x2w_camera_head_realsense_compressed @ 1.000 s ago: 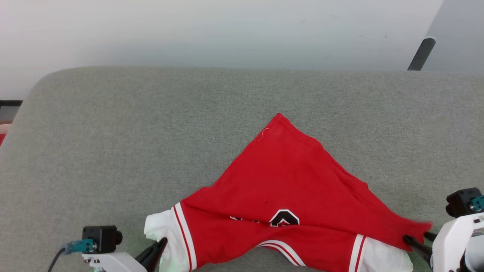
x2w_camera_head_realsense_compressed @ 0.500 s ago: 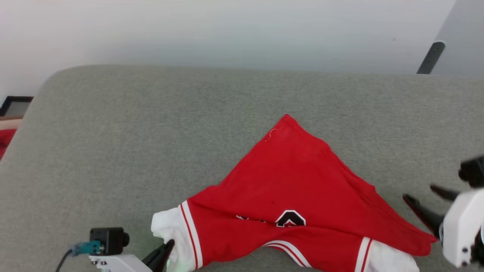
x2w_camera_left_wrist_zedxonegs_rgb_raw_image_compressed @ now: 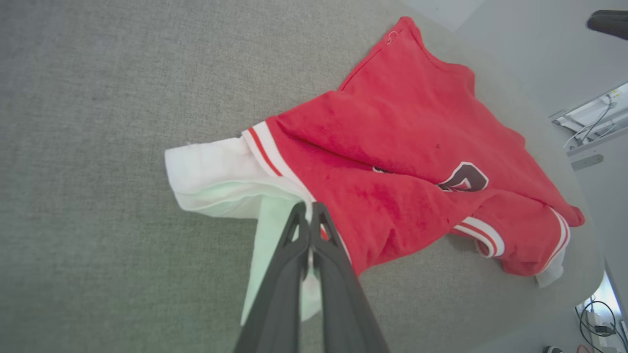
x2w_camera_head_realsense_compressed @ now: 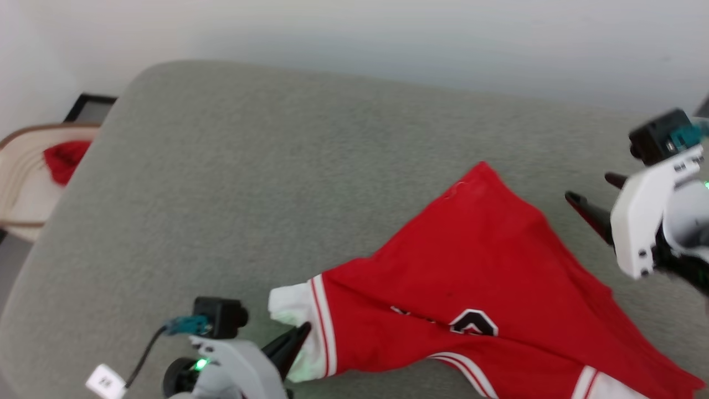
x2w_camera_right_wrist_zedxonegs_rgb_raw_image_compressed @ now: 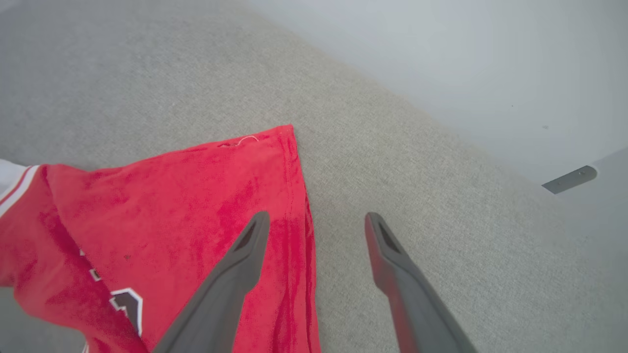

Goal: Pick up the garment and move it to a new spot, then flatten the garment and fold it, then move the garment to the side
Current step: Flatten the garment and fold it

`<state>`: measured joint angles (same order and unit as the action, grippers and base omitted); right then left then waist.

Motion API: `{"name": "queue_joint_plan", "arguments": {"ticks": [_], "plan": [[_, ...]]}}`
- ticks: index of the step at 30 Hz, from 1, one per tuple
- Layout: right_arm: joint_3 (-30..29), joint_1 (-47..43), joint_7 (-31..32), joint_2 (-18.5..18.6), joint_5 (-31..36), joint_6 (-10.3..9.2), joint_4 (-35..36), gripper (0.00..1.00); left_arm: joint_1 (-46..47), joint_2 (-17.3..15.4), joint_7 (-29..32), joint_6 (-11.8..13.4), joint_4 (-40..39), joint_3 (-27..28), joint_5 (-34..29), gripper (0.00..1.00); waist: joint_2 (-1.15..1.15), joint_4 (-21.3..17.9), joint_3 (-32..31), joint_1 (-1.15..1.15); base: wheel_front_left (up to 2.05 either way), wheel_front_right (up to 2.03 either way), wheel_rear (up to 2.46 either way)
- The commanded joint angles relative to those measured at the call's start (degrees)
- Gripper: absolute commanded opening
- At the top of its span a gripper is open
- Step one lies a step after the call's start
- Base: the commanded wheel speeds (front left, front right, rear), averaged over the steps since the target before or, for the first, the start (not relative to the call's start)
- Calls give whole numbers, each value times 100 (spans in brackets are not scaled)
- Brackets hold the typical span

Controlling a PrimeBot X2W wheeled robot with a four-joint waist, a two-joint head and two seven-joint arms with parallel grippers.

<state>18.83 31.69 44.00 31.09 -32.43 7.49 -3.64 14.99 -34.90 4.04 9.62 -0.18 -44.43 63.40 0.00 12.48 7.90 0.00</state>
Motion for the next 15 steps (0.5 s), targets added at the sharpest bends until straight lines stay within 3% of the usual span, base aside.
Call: {"name": "queue_joint_plan", "arguments": {"ticks": [1, 8, 15], "plan": [[211, 355, -74, 3, -106, 0, -382, 100, 166, 121, 11, -99, 96, -62, -80, 0, 0, 400, 283, 0, 0, 0, 0], [1176, 1494, -32, 116, -305, 0, -1736, 100, 583, 509, 55, -425, 478, -251, -179, 0, 0, 923, 615, 0, 0, 0, 0], [1879, 2145, 65, 168, -481, 0, -2665, 100, 841, 793, 12, -686, 819, -352, -210, 0, 0, 1259, 863, 0, 0, 0, 0]]}}
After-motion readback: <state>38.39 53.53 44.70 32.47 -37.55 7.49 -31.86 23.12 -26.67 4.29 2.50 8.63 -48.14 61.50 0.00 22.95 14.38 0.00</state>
